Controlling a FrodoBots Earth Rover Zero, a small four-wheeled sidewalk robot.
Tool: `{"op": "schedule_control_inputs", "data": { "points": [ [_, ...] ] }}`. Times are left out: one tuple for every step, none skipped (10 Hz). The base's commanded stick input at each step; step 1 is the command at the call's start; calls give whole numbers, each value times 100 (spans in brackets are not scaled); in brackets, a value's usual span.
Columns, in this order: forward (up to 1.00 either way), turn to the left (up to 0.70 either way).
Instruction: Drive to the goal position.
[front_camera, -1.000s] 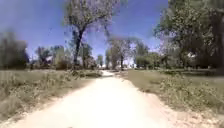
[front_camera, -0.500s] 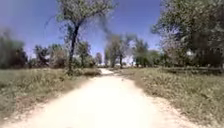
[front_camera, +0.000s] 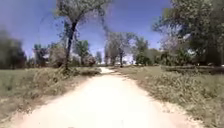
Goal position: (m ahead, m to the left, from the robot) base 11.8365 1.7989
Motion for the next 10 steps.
{"op": "schedule_control_inputs", "data": {
  "points": [
    [85,0],
    [85,0],
    [85,0],
    [85,0],
    [85,0],
    [85,0],
    [85,0],
    [85,0],
    [85,0],
    [85,0]
  ]
}}
